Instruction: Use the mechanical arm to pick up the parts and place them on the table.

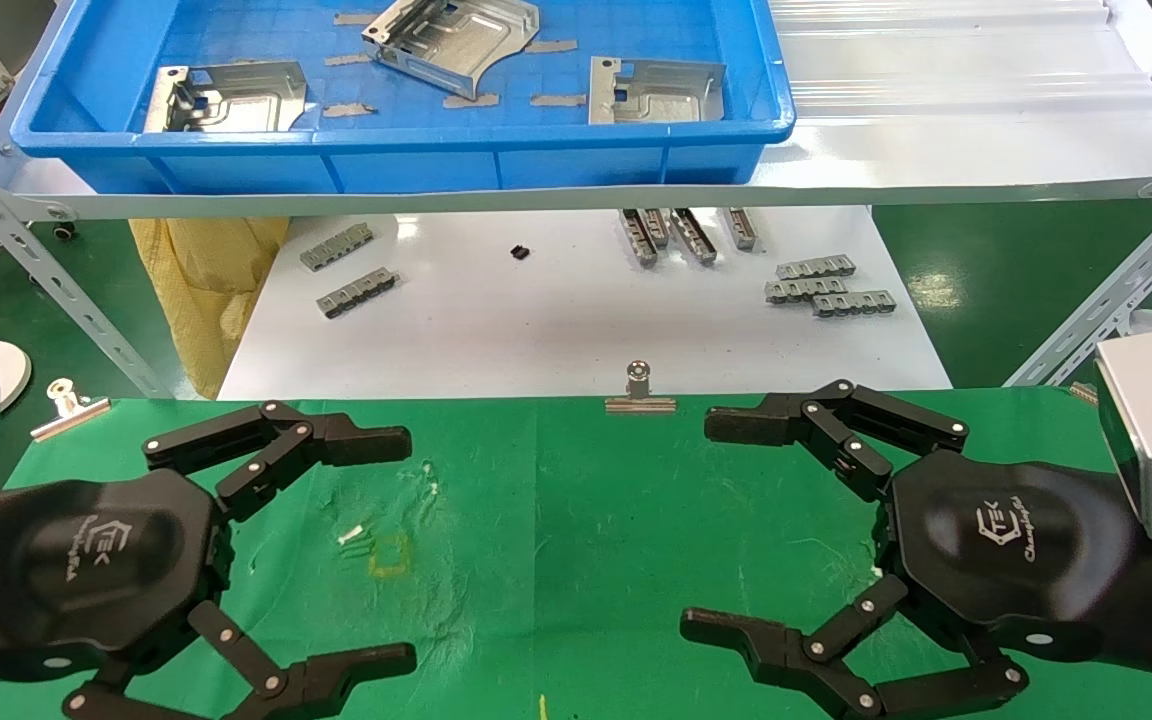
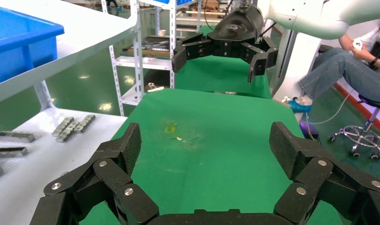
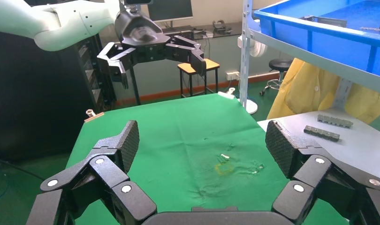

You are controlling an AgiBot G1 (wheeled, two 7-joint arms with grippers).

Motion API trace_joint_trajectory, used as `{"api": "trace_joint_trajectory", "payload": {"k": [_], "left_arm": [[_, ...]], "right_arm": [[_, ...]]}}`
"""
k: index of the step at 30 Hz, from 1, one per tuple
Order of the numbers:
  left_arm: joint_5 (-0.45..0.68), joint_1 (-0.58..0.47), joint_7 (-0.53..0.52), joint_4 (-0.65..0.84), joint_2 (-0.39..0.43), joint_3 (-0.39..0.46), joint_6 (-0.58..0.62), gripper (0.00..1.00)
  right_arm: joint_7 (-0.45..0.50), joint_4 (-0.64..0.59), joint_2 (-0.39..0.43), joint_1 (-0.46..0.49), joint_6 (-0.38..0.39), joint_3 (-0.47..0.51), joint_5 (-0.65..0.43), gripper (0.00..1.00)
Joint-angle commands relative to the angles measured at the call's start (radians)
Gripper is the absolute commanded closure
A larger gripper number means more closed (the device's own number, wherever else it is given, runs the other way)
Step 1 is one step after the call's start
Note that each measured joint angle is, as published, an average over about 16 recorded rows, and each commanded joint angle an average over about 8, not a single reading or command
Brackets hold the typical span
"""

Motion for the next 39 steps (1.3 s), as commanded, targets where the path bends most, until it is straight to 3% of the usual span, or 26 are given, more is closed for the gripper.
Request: {"api": "trace_joint_trajectory", "payload": {"k": [1,39], "left_arm": [[0.000,0.000,0.000,0.000,0.000,0.000,0.000,0.00],[0.000,0.000,0.000,0.000,0.000,0.000,0.000,0.00]], "right_arm": [[0.000,0.000,0.000,0.000,0.000,0.000,0.000,0.00],[0.000,0.000,0.000,0.000,0.000,0.000,0.000,0.00]]}}
